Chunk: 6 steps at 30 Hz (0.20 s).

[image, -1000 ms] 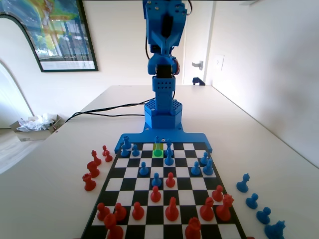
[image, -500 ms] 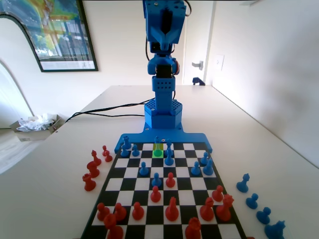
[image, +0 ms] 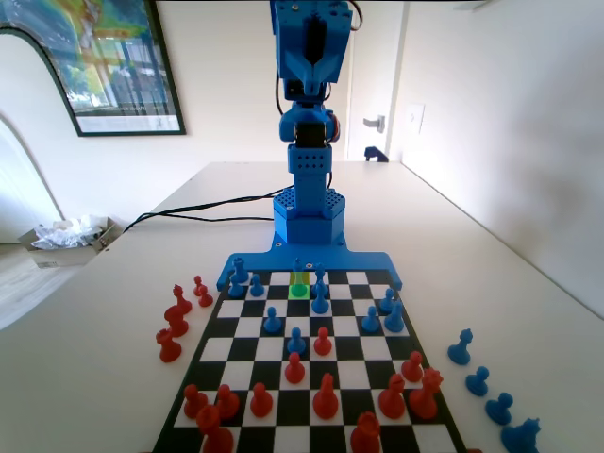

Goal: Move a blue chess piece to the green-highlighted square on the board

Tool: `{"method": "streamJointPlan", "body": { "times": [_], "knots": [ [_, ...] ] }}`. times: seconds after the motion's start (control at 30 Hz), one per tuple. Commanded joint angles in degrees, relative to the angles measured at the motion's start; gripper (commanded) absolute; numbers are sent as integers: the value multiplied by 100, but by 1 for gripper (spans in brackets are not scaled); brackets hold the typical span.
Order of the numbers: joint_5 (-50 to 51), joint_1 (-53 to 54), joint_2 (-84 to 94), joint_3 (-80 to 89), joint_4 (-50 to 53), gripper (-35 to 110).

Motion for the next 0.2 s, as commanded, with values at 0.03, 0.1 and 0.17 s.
{"method": "streamJointPlan", "body": {
  "times": [0.03, 0.1, 0.17],
  "knots": [
    [-26, 35, 114, 35, -97, 4],
    [-26, 35, 114, 35, -97, 4],
    [-26, 35, 114, 35, -97, 4]
  ]
}}
